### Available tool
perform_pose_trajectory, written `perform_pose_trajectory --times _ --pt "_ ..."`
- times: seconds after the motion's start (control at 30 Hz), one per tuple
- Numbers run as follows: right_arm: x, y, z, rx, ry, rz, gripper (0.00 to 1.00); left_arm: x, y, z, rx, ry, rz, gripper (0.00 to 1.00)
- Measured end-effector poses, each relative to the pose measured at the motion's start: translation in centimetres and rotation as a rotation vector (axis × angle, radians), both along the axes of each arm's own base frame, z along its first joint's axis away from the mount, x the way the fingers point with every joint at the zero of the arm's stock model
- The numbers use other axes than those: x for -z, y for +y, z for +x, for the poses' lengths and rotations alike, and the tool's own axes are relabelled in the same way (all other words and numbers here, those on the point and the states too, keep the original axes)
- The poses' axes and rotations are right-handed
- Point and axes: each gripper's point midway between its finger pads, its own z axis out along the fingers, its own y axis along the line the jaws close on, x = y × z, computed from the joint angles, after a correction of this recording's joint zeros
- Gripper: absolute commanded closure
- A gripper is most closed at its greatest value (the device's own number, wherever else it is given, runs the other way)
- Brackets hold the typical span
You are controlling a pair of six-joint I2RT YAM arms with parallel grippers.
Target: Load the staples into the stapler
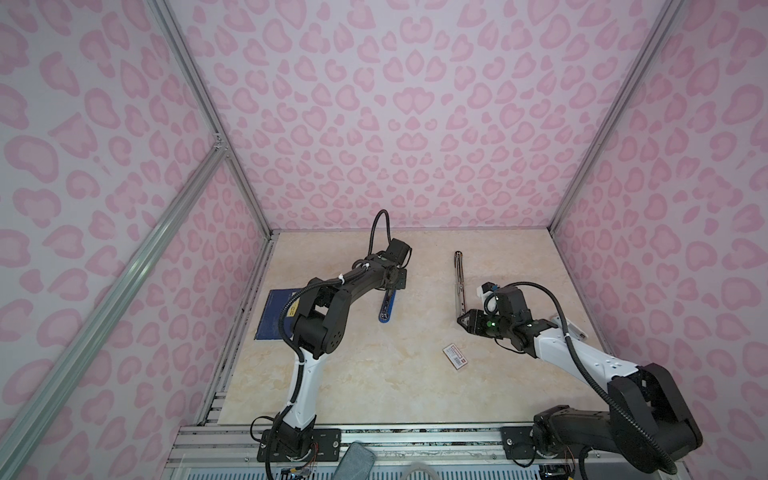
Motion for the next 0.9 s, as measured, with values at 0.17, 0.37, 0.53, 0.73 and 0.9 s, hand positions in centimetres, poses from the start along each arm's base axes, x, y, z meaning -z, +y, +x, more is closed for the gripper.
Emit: perform_pose_trajectory --times 0.17,0.37,0.53,0.73,0.9 --pt "0.4 1.2 -1.1 -0.067 0.016 -0.105 0.43 -0.2 0.5 -0.2 -0.005 0.007 0.004 0.37" --pt "1.6 2.5 -3.6 -0.155 0.046 -0.24 0.38 -3.9 1.2 -2.2 -0.001 -0.025 -0.036 0.35" --pt "3.4 2.5 -5.4 -0.191 0.079 -0.358 0.37 -5.7 2.4 -5.9 0.004 -0.026 -0.09 0.35" --pt "5.7 3.0 -7.5 -0.261 0.118 -0.472 0.39 -5.6 4.1 -10.2 -0.003 -0.003 -0.13 0.35" --pt "6.4 3.1 -7.6 -0.277 0.11 -0.549 0.44 -4.9 4.8 -12.1 -0.015 0.018 -0.149 0.36"
